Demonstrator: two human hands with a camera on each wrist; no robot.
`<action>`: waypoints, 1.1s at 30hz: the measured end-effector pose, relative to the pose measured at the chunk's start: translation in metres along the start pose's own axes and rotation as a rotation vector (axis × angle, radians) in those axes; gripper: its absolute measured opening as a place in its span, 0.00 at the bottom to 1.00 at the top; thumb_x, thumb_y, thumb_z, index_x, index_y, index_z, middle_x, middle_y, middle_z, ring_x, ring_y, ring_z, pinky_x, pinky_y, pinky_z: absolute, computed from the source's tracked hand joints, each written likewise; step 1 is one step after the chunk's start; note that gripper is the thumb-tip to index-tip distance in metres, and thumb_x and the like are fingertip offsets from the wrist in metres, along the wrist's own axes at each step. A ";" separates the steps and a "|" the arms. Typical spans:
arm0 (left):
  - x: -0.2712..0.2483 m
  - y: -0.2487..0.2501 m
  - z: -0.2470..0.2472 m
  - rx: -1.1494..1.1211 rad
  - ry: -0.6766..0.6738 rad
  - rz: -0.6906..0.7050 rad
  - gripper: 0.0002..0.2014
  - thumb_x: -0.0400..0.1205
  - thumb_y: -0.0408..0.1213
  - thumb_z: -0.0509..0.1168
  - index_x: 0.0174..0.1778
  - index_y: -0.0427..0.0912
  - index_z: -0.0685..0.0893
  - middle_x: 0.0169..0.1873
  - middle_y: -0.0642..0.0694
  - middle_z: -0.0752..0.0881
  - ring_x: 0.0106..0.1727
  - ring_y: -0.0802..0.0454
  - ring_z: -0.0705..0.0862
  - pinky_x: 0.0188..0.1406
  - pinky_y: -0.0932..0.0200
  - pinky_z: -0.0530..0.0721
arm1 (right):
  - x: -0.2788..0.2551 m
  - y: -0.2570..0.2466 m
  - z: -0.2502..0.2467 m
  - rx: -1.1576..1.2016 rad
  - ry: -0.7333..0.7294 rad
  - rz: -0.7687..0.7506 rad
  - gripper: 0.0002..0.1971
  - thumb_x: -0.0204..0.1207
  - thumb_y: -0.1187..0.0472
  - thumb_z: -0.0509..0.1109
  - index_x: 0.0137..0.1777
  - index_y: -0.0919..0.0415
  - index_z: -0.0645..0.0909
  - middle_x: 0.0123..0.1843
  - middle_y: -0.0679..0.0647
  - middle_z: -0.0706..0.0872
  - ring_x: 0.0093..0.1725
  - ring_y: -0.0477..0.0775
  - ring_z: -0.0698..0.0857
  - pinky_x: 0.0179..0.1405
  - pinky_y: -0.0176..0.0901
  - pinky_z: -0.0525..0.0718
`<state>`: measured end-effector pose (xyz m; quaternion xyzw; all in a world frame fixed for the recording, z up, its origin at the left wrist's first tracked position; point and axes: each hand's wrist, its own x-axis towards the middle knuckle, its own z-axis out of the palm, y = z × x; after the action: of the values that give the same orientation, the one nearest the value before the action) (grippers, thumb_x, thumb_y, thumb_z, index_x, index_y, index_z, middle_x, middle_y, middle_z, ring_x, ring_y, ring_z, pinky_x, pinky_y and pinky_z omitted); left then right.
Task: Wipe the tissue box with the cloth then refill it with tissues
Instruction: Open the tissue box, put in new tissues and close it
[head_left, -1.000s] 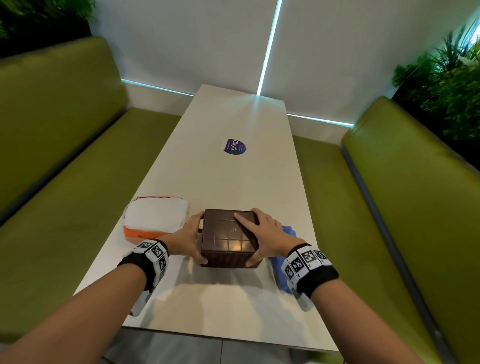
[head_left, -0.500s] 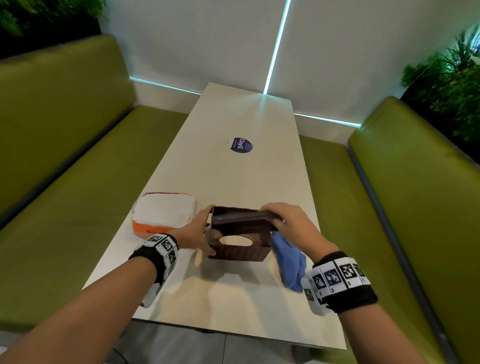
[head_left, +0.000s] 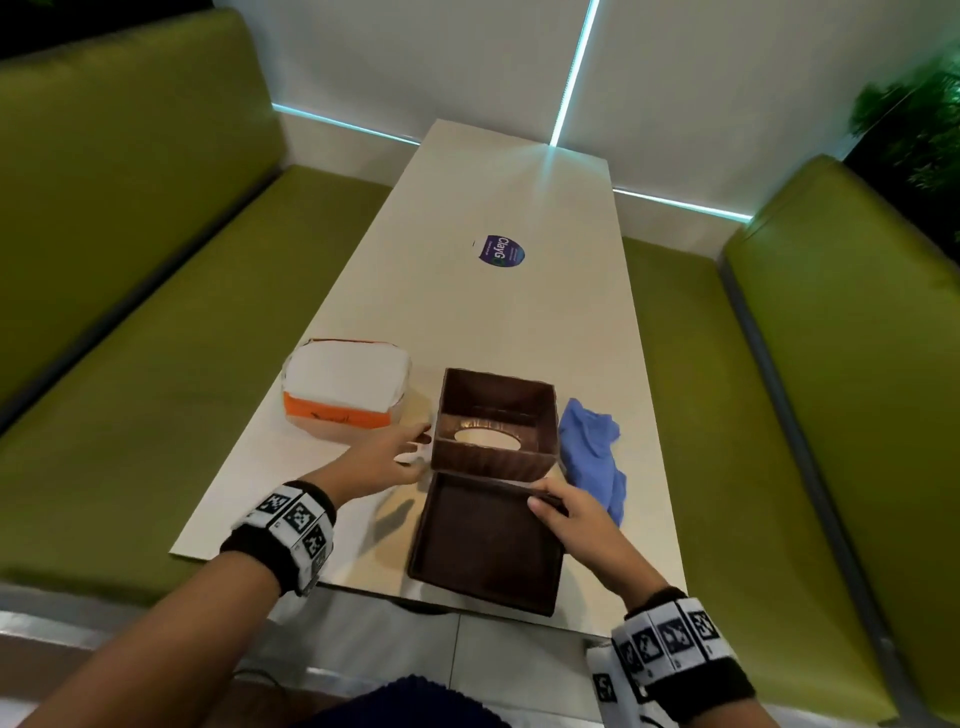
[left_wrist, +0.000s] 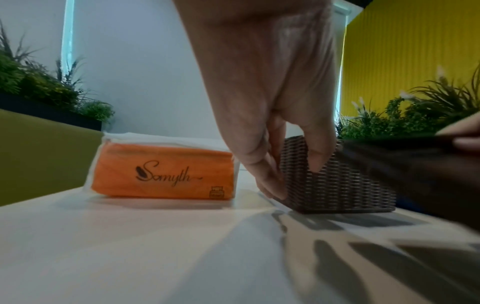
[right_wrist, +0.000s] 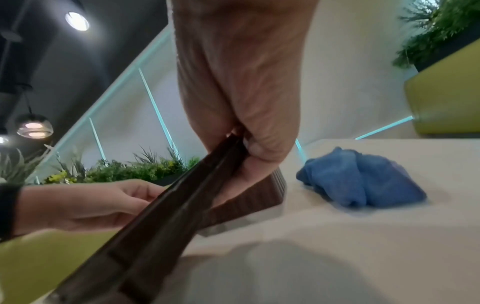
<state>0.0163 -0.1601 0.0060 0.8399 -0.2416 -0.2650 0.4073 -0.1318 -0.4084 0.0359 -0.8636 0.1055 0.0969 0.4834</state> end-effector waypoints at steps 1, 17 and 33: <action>-0.005 -0.002 -0.001 -0.007 0.014 -0.023 0.28 0.83 0.32 0.66 0.80 0.44 0.68 0.67 0.53 0.80 0.70 0.54 0.79 0.65 0.61 0.79 | 0.004 0.004 0.005 -0.011 -0.007 0.015 0.10 0.84 0.60 0.64 0.60 0.56 0.84 0.56 0.48 0.88 0.59 0.47 0.84 0.61 0.39 0.82; -0.042 -0.019 -0.049 0.037 0.193 -0.057 0.23 0.83 0.31 0.66 0.76 0.45 0.76 0.56 0.52 0.87 0.52 0.59 0.86 0.54 0.64 0.84 | 0.027 0.022 0.033 -0.636 0.228 -0.076 0.10 0.80 0.59 0.66 0.52 0.51 0.90 0.56 0.52 0.85 0.52 0.53 0.85 0.48 0.40 0.82; 0.024 0.001 -0.118 0.232 0.373 -0.109 0.17 0.85 0.26 0.56 0.66 0.37 0.85 0.63 0.43 0.87 0.65 0.42 0.84 0.62 0.57 0.78 | 0.141 -0.159 0.117 -0.496 -0.025 -0.350 0.23 0.80 0.71 0.56 0.75 0.64 0.72 0.73 0.61 0.76 0.71 0.61 0.76 0.71 0.52 0.75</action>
<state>0.1094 -0.1102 0.0629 0.9273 -0.1454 -0.0973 0.3308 0.0393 -0.2391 0.0676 -0.9591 -0.0775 0.0456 0.2683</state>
